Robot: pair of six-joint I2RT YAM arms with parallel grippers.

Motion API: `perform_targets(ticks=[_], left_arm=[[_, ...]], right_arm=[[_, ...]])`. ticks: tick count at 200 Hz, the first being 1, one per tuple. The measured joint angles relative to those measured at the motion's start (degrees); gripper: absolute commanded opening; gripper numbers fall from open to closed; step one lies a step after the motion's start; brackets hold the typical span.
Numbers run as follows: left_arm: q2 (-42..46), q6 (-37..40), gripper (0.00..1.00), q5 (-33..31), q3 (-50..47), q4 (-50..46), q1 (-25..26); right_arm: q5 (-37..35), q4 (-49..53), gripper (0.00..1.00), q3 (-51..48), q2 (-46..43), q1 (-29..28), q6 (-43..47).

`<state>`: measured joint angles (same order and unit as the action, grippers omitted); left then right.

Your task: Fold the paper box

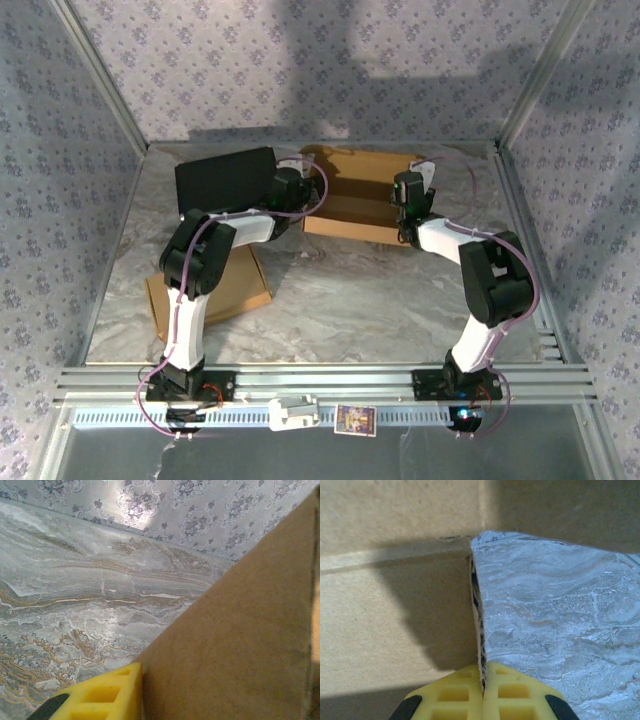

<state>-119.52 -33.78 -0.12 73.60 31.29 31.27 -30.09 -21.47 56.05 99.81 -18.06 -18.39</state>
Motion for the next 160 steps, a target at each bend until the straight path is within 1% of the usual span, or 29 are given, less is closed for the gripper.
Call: perform_targets(ticks=[4, 28, 72, 100, 129, 160], left_arm=[[0.07, 0.33, 0.28, -0.07, -0.37, 0.28, 0.04], [0.31, 1.81, 0.27, -1.20, -1.99, 2.10, 0.68], [0.98, 2.73, 0.27, -4.63, -4.90, 3.78, 2.84], [0.98, 2.69, 0.27, -5.77, -6.23, 3.87, 4.00], [0.98, 2.71, 0.26, -6.84, -6.97, 4.26, 4.70], [0.98, 2.69, 0.26, -7.41, -7.39, 4.85, 4.92]], right_arm=[[0.00, 0.20, 0.00, 0.00, 0.00, 0.00, -0.17], [-0.15, 3.32, 0.12, 0.79, -0.20, -0.04, -2.29], [1.44, 14.58, 0.45, 1.95, -4.07, -0.59, -11.58], [3.17, 21.29, 0.58, 1.95, -7.45, -0.68, -18.97], [5.86, 28.20, 0.61, 2.05, -10.56, -0.68, -26.56], [8.87, 33.00, 0.62, 2.73, -10.99, -0.70, -32.26]])
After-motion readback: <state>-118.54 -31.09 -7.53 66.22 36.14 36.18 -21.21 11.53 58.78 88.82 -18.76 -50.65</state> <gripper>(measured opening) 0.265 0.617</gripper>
